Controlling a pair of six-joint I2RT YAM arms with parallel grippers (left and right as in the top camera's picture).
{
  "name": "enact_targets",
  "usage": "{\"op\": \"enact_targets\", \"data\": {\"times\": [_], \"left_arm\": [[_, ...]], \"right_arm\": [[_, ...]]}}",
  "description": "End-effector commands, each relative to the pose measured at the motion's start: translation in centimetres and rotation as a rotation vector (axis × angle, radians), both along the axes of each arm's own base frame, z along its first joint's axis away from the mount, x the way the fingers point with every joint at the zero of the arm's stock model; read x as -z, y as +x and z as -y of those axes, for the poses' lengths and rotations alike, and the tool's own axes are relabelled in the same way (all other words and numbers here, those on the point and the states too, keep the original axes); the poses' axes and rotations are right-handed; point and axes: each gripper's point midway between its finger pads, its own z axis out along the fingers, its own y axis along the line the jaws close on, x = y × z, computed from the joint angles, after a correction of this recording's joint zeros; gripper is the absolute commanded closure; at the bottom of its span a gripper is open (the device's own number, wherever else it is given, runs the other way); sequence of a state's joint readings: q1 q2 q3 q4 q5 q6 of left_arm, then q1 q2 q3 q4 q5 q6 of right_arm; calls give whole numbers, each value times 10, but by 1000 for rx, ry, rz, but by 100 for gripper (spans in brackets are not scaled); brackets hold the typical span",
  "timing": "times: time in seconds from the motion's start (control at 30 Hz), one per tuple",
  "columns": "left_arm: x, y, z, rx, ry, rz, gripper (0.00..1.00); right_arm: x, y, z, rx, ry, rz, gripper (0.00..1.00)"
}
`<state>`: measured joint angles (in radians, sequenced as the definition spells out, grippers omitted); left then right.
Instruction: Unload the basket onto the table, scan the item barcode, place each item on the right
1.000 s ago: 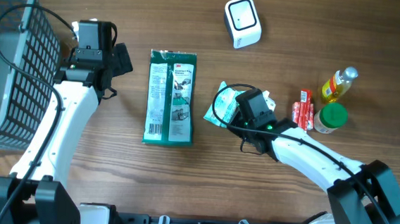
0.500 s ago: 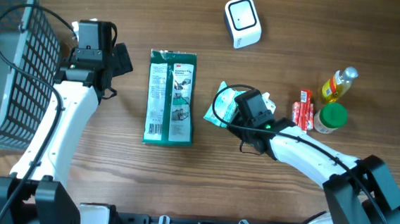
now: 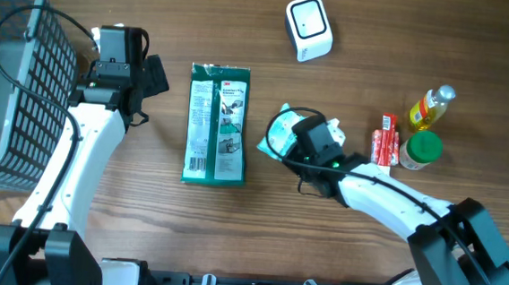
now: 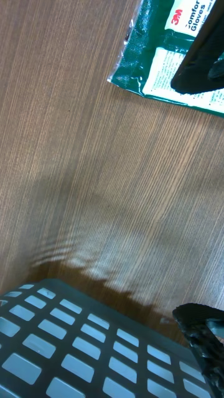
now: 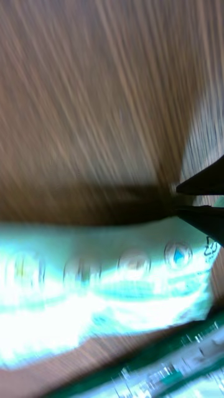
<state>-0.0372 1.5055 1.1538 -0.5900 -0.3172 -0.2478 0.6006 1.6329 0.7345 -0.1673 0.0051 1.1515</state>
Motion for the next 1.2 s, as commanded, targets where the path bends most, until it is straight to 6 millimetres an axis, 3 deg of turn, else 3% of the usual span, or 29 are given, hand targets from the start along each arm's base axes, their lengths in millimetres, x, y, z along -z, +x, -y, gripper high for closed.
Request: {"op": "enact_targets", "data": {"times": [0.0,0.17,0.27,0.37,0.43,0.53,0.6,0.7,0.87,1.17], "left_arm": [[-5,2,-3,-4,12,13,0],[-5,2,-3,-4,12,13,0],[-5,2,-3,-4,12,13,0],[-5,2,-3,-4,12,13,0],[-5,2,-3,-4,12,13,0],[-5,2,-3,-4,12,13,0],[-5,2,-3,-4,12,13,0],[-5,2,-3,-4,12,13,0],[-5,2,-3,-4,12,13,0],[-5,2,-3,-4,12,13,0]], "right_arm": [[0,-2,-17,-12,27,27,91],[-11,-9,-52,-104,106,68,89],[-18,-16,-68,-254,118,100,89],[-49,-7,-76,-405,118,197,87],[-80,6,-68,-484,80,279,81],[-115,27,-36,-503,-2,326,71],[-125,38,-10,-483,-22,297,62],[-132,48,1,-584,34,336,55],[-105,67,22,-575,16,303,45],[-41,78,4,-697,61,260,39]]}}
